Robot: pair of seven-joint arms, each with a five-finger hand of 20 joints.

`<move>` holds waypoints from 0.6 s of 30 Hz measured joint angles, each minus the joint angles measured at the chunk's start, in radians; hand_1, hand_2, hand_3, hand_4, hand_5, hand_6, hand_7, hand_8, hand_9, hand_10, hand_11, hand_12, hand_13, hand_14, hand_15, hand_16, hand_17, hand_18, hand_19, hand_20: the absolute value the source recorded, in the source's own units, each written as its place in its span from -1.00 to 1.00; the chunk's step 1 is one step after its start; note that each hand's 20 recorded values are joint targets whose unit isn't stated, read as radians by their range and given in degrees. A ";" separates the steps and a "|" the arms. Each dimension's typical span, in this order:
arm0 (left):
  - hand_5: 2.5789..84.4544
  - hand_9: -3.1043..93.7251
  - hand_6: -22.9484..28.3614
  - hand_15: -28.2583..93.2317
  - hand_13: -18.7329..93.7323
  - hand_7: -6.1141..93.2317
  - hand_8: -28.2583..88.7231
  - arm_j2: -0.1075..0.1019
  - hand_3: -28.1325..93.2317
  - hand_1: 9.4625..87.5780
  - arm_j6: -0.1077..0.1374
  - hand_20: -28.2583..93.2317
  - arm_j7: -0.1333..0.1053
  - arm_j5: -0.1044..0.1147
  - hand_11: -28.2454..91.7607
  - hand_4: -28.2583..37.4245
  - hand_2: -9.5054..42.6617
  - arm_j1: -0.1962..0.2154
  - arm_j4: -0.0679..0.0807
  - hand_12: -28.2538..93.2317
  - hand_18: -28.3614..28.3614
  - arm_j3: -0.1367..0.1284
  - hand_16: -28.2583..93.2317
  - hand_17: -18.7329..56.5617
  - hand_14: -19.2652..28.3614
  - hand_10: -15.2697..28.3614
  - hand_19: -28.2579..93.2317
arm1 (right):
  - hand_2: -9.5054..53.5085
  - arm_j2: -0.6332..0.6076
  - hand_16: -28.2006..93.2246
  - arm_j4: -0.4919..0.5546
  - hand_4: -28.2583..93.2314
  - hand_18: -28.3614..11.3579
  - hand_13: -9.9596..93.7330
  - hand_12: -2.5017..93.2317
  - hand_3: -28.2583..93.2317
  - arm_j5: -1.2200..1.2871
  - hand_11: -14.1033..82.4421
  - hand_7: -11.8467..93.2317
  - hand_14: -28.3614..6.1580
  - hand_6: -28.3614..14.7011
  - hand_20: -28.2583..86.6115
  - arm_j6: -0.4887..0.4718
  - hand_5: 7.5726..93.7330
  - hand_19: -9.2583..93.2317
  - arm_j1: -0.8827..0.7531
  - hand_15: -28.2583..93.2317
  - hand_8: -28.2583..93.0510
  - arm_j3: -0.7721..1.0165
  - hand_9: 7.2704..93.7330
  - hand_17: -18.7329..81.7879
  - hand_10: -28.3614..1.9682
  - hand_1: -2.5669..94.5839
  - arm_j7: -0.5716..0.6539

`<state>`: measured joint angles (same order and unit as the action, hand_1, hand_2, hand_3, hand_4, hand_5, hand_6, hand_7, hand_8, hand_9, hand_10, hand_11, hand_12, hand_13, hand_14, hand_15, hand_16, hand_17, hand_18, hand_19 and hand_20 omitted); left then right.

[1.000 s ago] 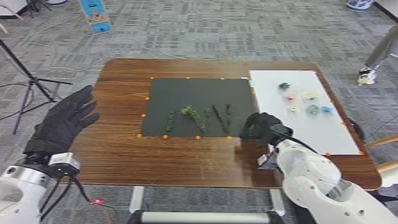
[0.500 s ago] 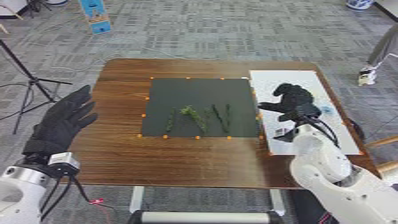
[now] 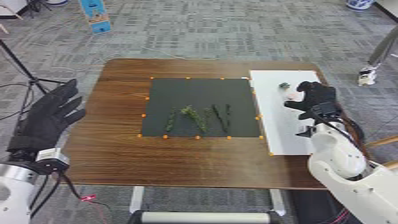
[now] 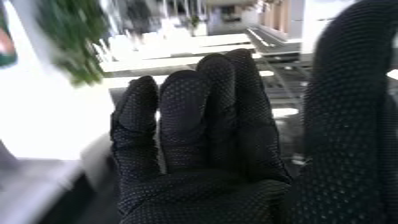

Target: Arrange flowers

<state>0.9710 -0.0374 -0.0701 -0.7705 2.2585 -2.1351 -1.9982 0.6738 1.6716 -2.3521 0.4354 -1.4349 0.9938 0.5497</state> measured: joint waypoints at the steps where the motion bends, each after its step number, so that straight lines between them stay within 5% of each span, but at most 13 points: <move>1: -0.50 -0.60 -0.02 -0.36 -0.44 -0.55 -0.68 -0.001 0.39 -0.46 0.001 -0.45 -0.002 0.000 -0.34 -1.00 -1.00 0.001 -0.001 -0.25 0.58 -0.002 -0.47 -0.76 0.28 0.08 0.07 | -1.00 -0.014 0.12 -0.011 -1.00 -0.52 0.16 0.03 0.60 -0.027 0.50 -0.07 0.02 0.23 0.39 0.029 0.01 0.68 0.000 0.75 -0.76 -0.025 -0.07 -0.12 0.00 -0.12 0.001; 6: -0.50 -0.60 -0.03 -0.37 -0.44 -0.56 -0.68 -0.003 0.41 -0.48 0.002 -0.44 -0.013 0.000 -0.35 -1.00 -1.00 0.003 -0.001 -0.25 0.59 -0.009 -0.46 -0.77 0.27 0.08 0.06 | -1.00 -0.054 0.12 -0.044 -1.00 -0.51 0.20 0.03 0.72 -0.038 0.50 -0.06 0.05 0.25 0.39 0.124 0.06 0.67 0.014 0.75 -0.77 -0.137 -0.03 -0.10 0.00 -0.19 -0.004; 18: -0.50 -0.60 -0.03 -0.37 -0.44 -0.57 -0.68 -0.009 0.42 -0.50 -0.002 -0.43 -0.013 0.001 -0.36 -1.00 -1.00 0.003 0.000 -0.25 0.56 -0.008 -0.45 -0.76 0.26 0.08 0.04 | -1.00 -0.043 0.14 -0.112 -1.00 -0.52 0.21 0.05 0.73 -0.057 0.50 -0.05 0.05 0.26 0.40 0.143 0.06 0.68 0.088 0.75 -0.77 -0.214 -0.02 -0.10 0.00 -0.19 0.007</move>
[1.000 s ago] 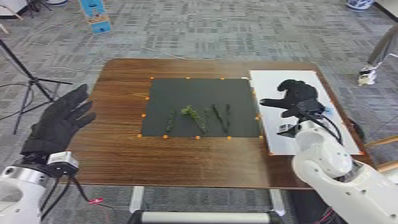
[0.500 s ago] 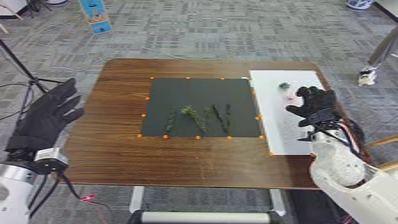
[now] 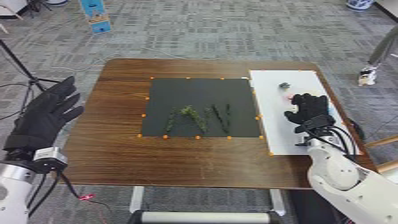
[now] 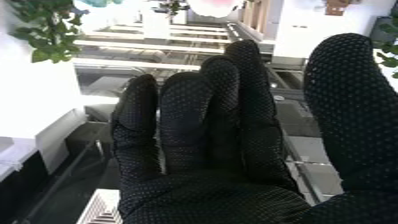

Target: Arrange flowers

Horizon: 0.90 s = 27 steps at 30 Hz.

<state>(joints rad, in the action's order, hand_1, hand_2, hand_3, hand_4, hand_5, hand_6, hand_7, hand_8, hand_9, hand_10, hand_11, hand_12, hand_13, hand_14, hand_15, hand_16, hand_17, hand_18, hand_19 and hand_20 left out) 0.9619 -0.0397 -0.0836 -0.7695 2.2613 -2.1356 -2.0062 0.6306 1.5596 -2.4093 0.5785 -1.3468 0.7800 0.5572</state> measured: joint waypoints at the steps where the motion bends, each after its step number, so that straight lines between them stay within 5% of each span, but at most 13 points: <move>1: -0.50 -0.60 -0.03 -0.37 -0.44 -0.57 -0.67 -0.001 0.42 -0.50 0.000 -0.43 0.000 0.000 -0.36 -1.00 -1.00 0.000 0.000 -0.25 0.56 0.000 -0.45 -0.76 0.26 0.08 0.04 | -1.00 0.000 0.15 -0.002 -1.00 -0.52 0.20 0.05 0.72 -0.004 0.50 -0.05 0.05 0.26 0.40 0.000 0.06 0.68 0.005 0.75 -0.77 -0.005 -0.02 -0.10 0.00 -0.19 0.003; 14: -0.49 -0.60 -0.03 -0.37 -0.44 -0.57 -0.67 -0.006 0.43 -0.50 -0.010 -0.42 0.000 0.000 -0.36 -1.00 -1.00 -0.001 0.000 -0.24 0.56 0.003 -0.45 -0.76 0.26 0.08 0.04 | -1.00 -0.026 0.15 -0.044 -1.00 -0.52 0.20 0.05 0.71 -0.011 0.50 -0.03 0.06 0.27 0.40 -0.058 0.06 0.68 0.154 0.75 -0.77 -0.161 -0.02 -0.10 0.01 -0.16 0.003; 27: -0.49 -0.60 -0.03 -0.37 -0.44 -0.58 -0.67 -0.007 0.43 -0.50 -0.013 -0.42 0.000 0.000 -0.36 -1.00 -1.00 0.000 0.000 -0.24 0.56 0.004 -0.45 -0.76 0.27 0.08 0.04 | -1.00 -0.058 0.15 -0.032 -1.00 -0.52 0.19 0.05 0.69 -0.003 0.50 -0.04 0.04 0.28 0.40 -0.174 0.08 0.67 0.123 0.74 -0.77 -0.102 -0.02 -0.11 0.02 -0.16 -0.004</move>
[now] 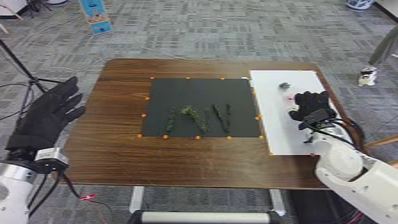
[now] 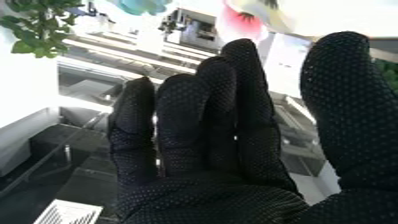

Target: Arrange flowers

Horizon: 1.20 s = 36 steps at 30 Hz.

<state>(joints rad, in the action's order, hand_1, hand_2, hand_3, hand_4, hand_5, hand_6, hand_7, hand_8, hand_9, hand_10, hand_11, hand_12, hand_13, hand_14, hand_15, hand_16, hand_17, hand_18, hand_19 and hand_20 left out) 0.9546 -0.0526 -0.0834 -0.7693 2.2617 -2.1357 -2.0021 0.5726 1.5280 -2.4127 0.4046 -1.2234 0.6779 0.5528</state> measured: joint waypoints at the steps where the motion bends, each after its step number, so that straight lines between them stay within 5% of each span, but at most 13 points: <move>1: -0.49 -0.60 -0.03 -0.37 -0.44 -0.58 -0.67 0.000 0.43 -0.50 0.000 -0.42 0.000 0.000 -0.36 -1.00 -1.00 0.000 0.000 -0.24 0.56 0.000 -0.45 -0.76 0.26 0.08 0.04 | -1.00 -0.003 0.15 0.000 -1.00 -0.52 0.19 0.05 0.69 0.003 0.50 -0.04 0.04 0.28 0.40 -0.003 0.08 0.67 0.000 0.74 -0.77 0.000 -0.01 -0.11 0.02 -0.16 -0.004; 18: -0.49 -0.60 -0.03 -0.37 -0.44 -0.58 -0.67 -0.001 0.43 -0.50 0.000 -0.42 0.000 0.001 -0.36 -1.00 -1.00 0.000 0.000 -0.24 0.56 0.001 -0.45 -0.76 0.26 0.08 0.04 | -1.00 0.013 0.15 -0.078 -1.00 -0.51 0.26 0.03 0.69 0.020 0.49 -0.02 0.10 0.35 0.40 -0.028 0.17 0.67 0.128 0.73 -0.78 -0.108 0.07 -0.10 0.09 -0.13 -0.040; 32: -0.49 -0.60 -0.03 -0.37 -0.44 -0.58 -0.67 0.000 0.43 -0.51 0.001 -0.42 0.000 0.002 -0.36 -1.00 -1.00 0.001 -0.001 -0.24 0.56 0.001 -0.45 -0.76 0.26 0.08 0.04 | -1.00 0.028 0.17 -0.075 -1.00 -0.52 0.26 0.03 0.71 0.018 0.48 -0.02 0.11 0.36 0.40 -0.142 0.18 0.66 0.141 0.72 -0.78 -0.092 0.08 -0.10 0.08 -0.14 -0.047; 36: -0.49 -0.60 -0.03 -0.37 -0.44 -0.58 -0.67 0.000 0.43 -0.50 0.001 -0.42 0.000 0.002 -0.36 -1.00 -1.00 -0.002 -0.001 -0.24 0.56 0.002 -0.45 -0.76 0.27 0.09 0.04 | -1.00 0.033 0.17 -0.073 -1.00 -0.50 0.31 0.22 0.65 0.017 0.32 0.03 0.17 0.39 0.40 -0.179 0.24 0.67 0.147 0.71 -0.45 -0.089 0.21 -0.08 0.21 -0.03 -0.048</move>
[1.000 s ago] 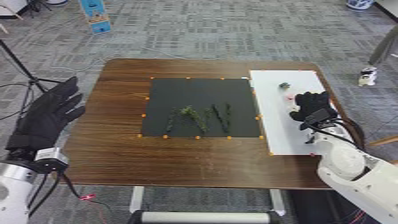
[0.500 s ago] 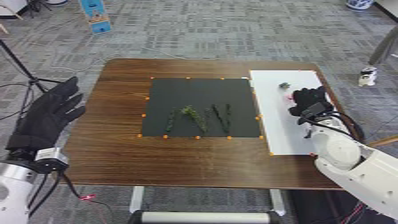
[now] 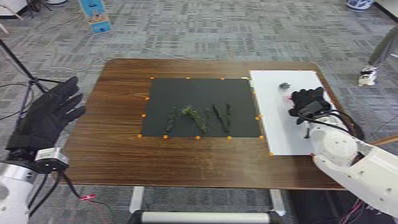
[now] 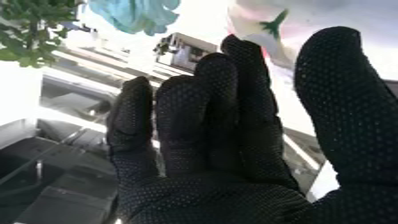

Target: Arrange flowers

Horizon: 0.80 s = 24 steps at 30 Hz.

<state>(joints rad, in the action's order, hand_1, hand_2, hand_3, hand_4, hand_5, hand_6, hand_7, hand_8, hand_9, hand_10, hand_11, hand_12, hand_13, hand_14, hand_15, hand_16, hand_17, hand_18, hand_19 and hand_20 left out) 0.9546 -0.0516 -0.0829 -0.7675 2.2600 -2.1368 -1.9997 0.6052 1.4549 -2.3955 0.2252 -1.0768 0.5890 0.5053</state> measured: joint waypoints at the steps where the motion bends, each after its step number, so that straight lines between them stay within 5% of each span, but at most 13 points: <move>1: -0.49 -0.60 -0.03 -0.37 -0.44 -0.58 -0.67 0.000 0.44 -0.51 0.000 -0.42 0.000 0.000 -0.36 -1.00 -1.00 -0.001 0.000 -0.24 0.56 0.001 -0.45 -0.76 0.27 0.09 0.04 | -1.00 0.001 0.17 -0.001 -1.00 -0.50 0.33 0.31 0.66 0.000 0.24 0.05 0.19 0.39 0.40 -0.003 0.27 0.67 0.001 0.71 -0.44 0.000 0.27 -0.07 0.26 0.00 0.000; 4: -0.49 -0.60 -0.03 -0.37 -0.44 -0.58 -0.67 0.000 0.44 -0.51 0.000 -0.42 0.000 0.000 -0.36 -1.00 -1.00 -0.004 0.001 -0.24 0.56 0.004 -0.45 -0.76 0.27 0.09 0.04 | -1.00 0.002 0.22 -0.002 -1.00 -0.51 0.40 0.43 0.77 -0.002 0.14 0.15 0.24 0.42 0.40 -0.002 0.36 0.67 0.002 0.70 -0.33 0.000 0.42 -0.06 0.33 0.07 0.000; 17: -0.49 -0.60 -0.03 -0.37 -0.44 -0.58 -0.67 -0.003 0.45 -0.52 0.001 -0.42 0.000 0.004 -0.36 -1.00 -1.00 -0.005 0.000 -0.24 0.56 0.007 -0.45 -0.76 0.27 0.09 0.04 | -1.00 -0.006 0.23 0.042 -0.94 -0.52 0.41 0.46 0.83 -0.002 0.20 0.24 0.17 0.40 0.41 0.028 0.35 0.67 -0.078 0.75 -0.29 0.076 0.45 -0.06 0.29 0.03 -0.007; 21: -0.49 -0.60 -0.03 -0.37 -0.44 -0.58 -0.67 -0.007 0.45 -0.52 -0.001 -0.42 -0.004 0.012 -0.36 -1.00 -1.00 0.000 -0.002 -0.25 0.56 -0.014 -0.45 -0.76 0.27 0.09 0.04 | -1.00 -0.028 0.23 0.132 -0.94 -0.53 0.41 0.46 0.83 -0.007 0.20 0.24 0.17 0.39 0.41 0.058 0.35 0.68 -0.182 0.75 -0.29 0.147 0.45 -0.06 0.29 0.03 -0.004; 24: -0.49 -0.59 -0.03 -0.37 -0.44 -0.58 -0.67 -0.010 0.45 -0.52 -0.007 -0.42 -0.012 0.039 -0.36 -1.00 -1.00 0.009 -0.005 -0.25 0.56 -0.043 -0.45 -0.76 0.27 0.09 0.04 | -1.00 -0.044 0.23 0.209 -0.94 -0.53 0.41 0.47 0.83 -0.011 0.20 0.24 0.16 0.39 0.41 0.105 0.35 0.68 -0.252 0.76 -0.29 0.192 0.45 -0.06 0.29 0.03 -0.003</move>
<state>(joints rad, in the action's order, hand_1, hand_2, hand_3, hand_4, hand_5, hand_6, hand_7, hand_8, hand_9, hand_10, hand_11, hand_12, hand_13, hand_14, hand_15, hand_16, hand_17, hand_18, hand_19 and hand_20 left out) 0.9448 -0.0588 -0.0945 -0.7287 2.2693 -2.1422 -2.0427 0.5615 1.6638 -2.4064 0.3307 -1.3287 0.7806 0.5019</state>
